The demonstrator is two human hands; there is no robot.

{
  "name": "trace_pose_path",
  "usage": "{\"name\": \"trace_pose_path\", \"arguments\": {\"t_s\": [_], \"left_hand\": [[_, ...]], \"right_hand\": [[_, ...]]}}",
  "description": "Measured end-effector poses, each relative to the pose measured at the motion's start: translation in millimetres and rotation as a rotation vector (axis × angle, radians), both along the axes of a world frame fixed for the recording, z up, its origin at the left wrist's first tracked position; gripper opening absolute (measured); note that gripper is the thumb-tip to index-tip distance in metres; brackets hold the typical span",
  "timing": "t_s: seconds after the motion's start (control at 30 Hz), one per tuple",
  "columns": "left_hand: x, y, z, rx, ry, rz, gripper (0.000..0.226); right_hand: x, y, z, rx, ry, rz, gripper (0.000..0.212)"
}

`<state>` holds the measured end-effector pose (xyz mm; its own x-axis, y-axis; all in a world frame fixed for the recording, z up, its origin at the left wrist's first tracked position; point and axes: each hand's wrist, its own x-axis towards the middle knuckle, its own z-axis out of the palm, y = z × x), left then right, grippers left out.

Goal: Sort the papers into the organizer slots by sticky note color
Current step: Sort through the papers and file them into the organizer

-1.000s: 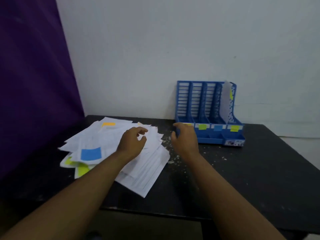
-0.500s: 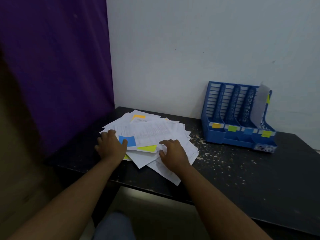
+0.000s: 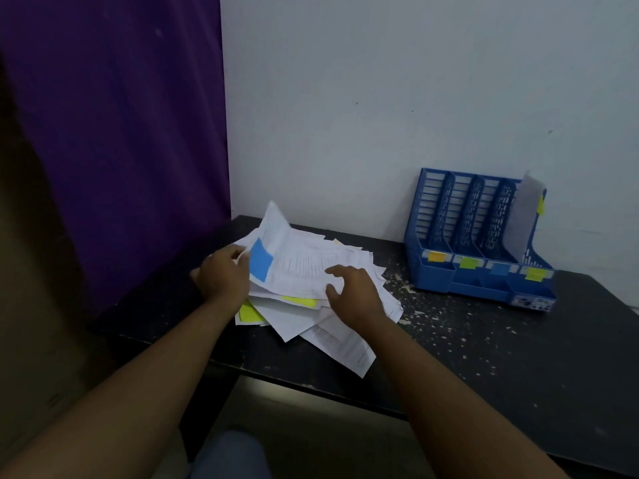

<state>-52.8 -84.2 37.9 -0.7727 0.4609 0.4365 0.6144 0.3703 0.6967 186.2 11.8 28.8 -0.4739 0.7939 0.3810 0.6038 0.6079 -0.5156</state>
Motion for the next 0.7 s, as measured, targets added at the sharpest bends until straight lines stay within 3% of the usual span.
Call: {"name": "trace_pose_path", "arguments": {"t_s": [0.17,0.3,0.37,0.5,0.63,0.7], "left_hand": [[9.7,11.5,62.4,0.316,-0.039,-0.281,0.014],[17.7,28.2,115.8,0.386,-0.089,-0.524,0.006],[23.4,34.0,142.4,0.365,-0.018,-0.603,0.009],[36.4,39.6,189.0,0.312,0.109,-0.754,0.012],[55.6,40.3,215.1,0.371,0.085,-0.794,0.011],[63.4,38.7,219.0,0.387,0.012,-0.782,0.029]], "right_hand": [[8.5,19.0,41.9,-0.019,0.271,-0.042,0.042],[23.4,33.1,89.2,-0.039,0.420,-0.023,0.080],[34.6,36.8,111.9,-0.027,0.497,-0.056,0.089],[58.7,33.9,140.9,-0.234,0.673,0.024,0.077],[75.4,28.2,148.8,-0.336,0.779,0.085,0.035],[82.1,22.2,154.9,-0.325,0.833,0.062,0.030]]}}
